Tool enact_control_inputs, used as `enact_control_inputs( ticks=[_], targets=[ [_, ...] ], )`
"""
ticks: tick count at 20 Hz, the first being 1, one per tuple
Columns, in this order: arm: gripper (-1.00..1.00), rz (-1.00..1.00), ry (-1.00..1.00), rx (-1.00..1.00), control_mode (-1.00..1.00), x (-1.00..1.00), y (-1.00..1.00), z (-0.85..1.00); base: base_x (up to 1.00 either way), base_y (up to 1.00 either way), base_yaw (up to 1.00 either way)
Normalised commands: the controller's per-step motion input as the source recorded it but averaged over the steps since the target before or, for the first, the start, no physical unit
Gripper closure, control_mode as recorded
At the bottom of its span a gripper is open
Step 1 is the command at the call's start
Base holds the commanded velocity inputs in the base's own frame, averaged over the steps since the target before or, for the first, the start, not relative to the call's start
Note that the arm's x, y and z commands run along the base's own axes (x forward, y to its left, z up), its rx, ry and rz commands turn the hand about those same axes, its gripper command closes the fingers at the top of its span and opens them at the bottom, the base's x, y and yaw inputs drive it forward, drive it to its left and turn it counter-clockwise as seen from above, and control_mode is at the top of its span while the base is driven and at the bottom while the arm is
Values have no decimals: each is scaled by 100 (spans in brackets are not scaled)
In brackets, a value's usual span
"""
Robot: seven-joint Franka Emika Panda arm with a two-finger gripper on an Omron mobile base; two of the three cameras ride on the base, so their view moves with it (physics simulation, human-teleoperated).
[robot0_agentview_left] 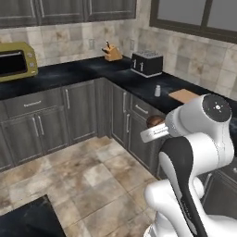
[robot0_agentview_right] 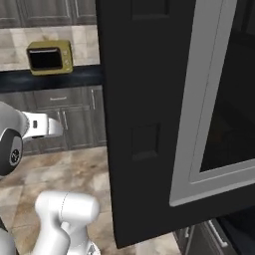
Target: Retrieve the reheated potato from the microwave, then place the potato, cheese, and condiment on the cutting board.
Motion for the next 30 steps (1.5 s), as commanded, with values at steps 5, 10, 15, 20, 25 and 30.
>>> enact_control_inputs(
  ticks=[5,10,15,20,25,30],
  targets=[
    [100,0,0,0,100,0,0,0,56,-19,-21],
    [100,0,0,0,100,0,0,0,52,-18,-29],
    [100,0,0,0,100,0,0,0,50,-16,-33],
    [100,0,0,0,100,0,0,0,49,-16,-35],
    [100,0,0,0,100,0,0,0,41,-4,-48],
    [100,0,0,0,100,0,0,0,34,0,-55]
  ],
)
